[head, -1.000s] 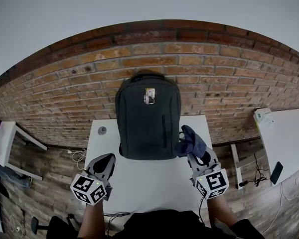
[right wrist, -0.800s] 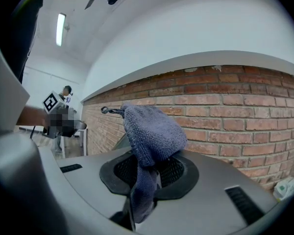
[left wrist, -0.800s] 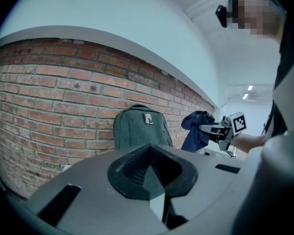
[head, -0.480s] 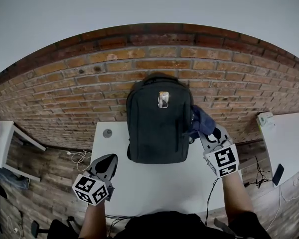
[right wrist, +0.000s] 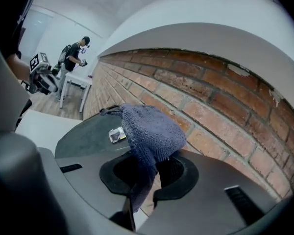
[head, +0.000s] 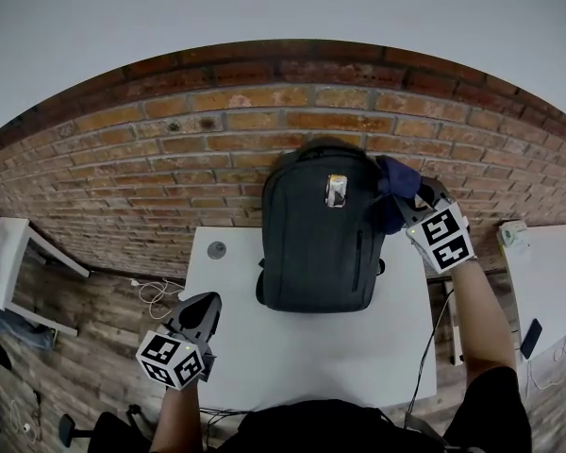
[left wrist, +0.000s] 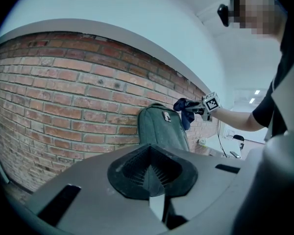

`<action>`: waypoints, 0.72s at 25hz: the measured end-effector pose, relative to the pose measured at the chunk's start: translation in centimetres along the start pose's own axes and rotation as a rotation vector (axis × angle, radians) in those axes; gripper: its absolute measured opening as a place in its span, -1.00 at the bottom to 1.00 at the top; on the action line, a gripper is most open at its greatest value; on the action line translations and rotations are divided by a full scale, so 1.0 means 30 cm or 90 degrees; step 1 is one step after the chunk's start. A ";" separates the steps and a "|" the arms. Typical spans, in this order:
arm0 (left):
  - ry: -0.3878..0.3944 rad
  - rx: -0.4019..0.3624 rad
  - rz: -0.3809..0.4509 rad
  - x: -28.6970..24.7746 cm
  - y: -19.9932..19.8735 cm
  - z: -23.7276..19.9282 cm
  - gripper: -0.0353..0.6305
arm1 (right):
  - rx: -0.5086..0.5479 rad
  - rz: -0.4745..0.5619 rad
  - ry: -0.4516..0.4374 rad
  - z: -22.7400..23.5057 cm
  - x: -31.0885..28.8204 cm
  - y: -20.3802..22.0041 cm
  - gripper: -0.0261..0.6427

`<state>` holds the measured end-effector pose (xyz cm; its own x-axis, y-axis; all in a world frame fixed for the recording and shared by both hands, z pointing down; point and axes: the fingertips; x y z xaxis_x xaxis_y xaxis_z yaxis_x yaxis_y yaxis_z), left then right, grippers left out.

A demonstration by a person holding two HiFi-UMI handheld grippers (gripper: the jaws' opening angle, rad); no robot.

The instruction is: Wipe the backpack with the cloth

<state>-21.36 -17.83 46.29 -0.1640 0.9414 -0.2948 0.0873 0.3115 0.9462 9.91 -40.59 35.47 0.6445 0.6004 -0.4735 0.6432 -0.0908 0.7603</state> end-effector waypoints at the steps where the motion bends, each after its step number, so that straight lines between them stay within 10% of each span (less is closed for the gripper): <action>1: 0.000 0.002 0.000 -0.004 0.002 -0.006 -0.91 | -0.012 -0.005 -0.009 0.016 -0.020 0.001 -0.73; 18: 0.007 0.033 -0.022 -0.030 0.072 -0.040 -0.91 | -0.048 -0.122 -0.053 0.101 -0.225 0.019 -0.73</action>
<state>-22.19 -18.15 48.76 -0.1786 0.9288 -0.3247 0.1325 0.3497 0.9274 7.19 -47.11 37.76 0.5478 0.5329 -0.6449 0.7263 0.0797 0.6828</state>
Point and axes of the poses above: the fingertips, and each gripper's own axes: x backward along the fingers, z to its right, y out of its underside, and after that the axes turned 15 degrees about -y, right-handed
